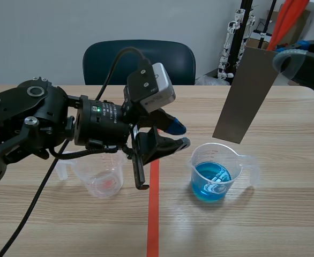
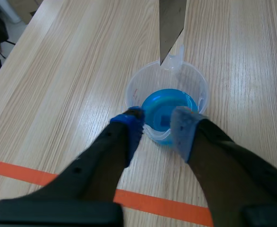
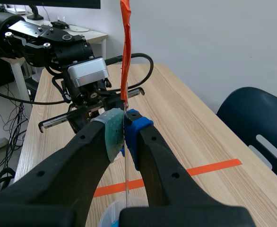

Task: Do the redox reaction experiment. lower the plate into the blue solution

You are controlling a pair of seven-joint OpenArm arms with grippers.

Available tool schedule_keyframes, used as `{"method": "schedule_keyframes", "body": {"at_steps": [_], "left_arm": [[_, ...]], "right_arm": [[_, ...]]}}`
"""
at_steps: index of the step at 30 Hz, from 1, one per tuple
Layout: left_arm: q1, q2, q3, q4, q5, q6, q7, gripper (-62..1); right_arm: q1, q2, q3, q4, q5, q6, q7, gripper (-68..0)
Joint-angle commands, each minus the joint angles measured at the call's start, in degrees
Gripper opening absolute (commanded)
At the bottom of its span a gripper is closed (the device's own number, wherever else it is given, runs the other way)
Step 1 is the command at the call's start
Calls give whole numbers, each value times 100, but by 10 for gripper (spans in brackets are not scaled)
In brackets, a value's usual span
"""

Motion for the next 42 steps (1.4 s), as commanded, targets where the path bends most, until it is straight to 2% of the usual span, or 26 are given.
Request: {"method": "schedule_keyframes", "body": {"at_steps": [1,3,7,12,21,27,30,33,36,42], "left_arm": [[-50,9,-37,44,-116,-15,-81,-345],[9,9,-61,50,-116,-17,-81,-319],[205,-116,-94,142,-155,-79,-85,-319],[623,-540,-291,595,-155,-74,-238,-319],[1773,-1222,-1246,881,-155,-52,-1384,-313],[2787,-1552,-1832,879,-155,-26,-2011,-140],[3296,-1624,-2157,879,-153,-4,-2177,-97],[3893,-1668,-2544,879,-125,98,-2420,-81],[4511,-1703,-2966,879,-39,98,-2900,-81],[5643,-1698,-3703,866,719,101,-4201,-53]], "right_arm": [[101,61,92,42,129,68,66,-669],[101,61,92,42,129,68,63,-669],[98,61,92,42,129,68,22,-669],[87,57,92,42,127,68,-9,-669],[85,-57,92,26,107,68,-278,-669],[85,-166,92,24,83,68,-437,-669],[85,-256,92,-50,42,68,-468,-669],[85,-382,92,-240,37,68,-472,-669],[83,-507,92,-452,-35,68,-470,-669],[50,-741,92,-723,-247,68,-468,-669]]}}
